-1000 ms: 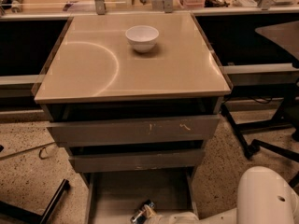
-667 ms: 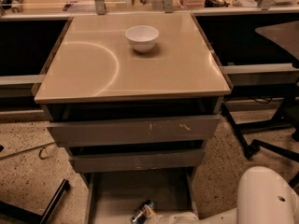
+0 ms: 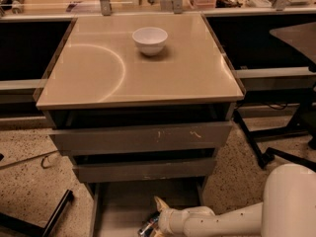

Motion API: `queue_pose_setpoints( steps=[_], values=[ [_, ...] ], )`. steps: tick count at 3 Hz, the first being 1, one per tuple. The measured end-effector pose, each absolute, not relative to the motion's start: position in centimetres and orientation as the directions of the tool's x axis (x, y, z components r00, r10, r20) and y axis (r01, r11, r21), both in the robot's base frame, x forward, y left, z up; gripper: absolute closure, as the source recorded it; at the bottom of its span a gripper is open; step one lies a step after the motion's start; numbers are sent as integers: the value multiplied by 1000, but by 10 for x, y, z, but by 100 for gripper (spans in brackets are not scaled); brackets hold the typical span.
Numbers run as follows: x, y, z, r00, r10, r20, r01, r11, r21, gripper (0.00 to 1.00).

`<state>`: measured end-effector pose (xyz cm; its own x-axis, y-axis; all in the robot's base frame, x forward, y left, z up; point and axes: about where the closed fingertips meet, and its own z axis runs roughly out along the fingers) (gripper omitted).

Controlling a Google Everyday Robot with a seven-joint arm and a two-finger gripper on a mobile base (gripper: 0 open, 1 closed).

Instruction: Pick redbull can from bottom drawer and place on counter

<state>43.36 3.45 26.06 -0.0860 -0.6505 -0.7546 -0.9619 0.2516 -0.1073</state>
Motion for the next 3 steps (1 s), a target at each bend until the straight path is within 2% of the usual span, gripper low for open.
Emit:
queue_pose_setpoints(
  steps=[3],
  values=[
    [456, 32, 241, -74, -666, -742, -952, 270, -148, 0]
  ],
)
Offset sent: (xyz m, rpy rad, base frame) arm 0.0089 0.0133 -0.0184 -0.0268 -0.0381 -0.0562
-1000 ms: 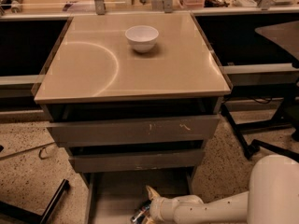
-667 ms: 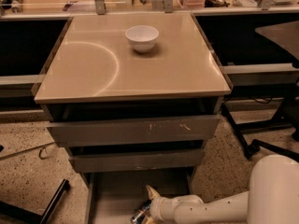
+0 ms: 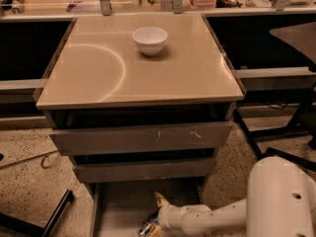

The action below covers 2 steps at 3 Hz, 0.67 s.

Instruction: Pick redbull can from bottom drawer and place on counter

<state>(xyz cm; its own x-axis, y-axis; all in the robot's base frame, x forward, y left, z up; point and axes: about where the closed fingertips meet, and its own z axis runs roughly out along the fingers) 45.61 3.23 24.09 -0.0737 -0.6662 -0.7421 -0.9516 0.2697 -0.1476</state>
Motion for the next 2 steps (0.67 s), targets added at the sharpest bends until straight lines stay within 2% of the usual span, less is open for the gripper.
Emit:
queue_pose_setpoints(
  steps=[2],
  values=[
    [434, 94, 207, 2, -693, -721, -990, 101, -100, 0]
  ],
)
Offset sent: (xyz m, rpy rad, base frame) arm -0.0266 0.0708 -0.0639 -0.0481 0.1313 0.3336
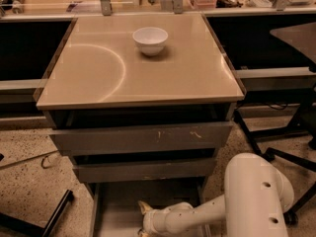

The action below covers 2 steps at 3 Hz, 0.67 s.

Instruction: Pick redbull can from bottom drawer and place on counter

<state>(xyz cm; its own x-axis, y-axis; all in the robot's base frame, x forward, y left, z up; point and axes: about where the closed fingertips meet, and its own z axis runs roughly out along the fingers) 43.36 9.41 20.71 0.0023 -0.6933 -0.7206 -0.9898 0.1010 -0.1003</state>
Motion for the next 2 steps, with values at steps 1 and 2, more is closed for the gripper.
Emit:
queue_pose_setpoints(
  steps=[1, 2],
  values=[
    [411, 111, 184, 28, -711, -703, -999, 0, -40, 0],
    [408, 108, 181, 51, -720, -693, -999, -31, -42, 0]
  ],
)
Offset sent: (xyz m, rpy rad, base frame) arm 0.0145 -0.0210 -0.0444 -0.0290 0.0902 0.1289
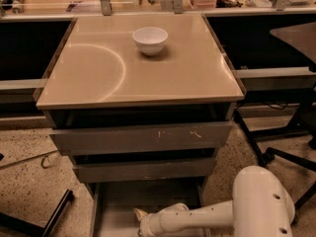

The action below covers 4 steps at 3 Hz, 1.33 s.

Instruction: Pick redbull can from bottom drawer and place on counter

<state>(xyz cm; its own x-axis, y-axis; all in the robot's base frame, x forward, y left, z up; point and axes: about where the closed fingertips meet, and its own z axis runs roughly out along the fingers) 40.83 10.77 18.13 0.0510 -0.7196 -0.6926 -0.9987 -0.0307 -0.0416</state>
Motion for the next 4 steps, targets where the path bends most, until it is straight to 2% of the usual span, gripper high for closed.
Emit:
queue_pose_setpoints(
  steps=[1, 3, 4],
  values=[
    [408, 108, 181, 51, -720, -693, -999, -31, -42, 0],
    [448, 67, 153, 2, -697, -717, -988, 107, -107, 0],
    [467, 52, 123, -23, -695, -719, -985, 137, -101, 0]
  ],
)
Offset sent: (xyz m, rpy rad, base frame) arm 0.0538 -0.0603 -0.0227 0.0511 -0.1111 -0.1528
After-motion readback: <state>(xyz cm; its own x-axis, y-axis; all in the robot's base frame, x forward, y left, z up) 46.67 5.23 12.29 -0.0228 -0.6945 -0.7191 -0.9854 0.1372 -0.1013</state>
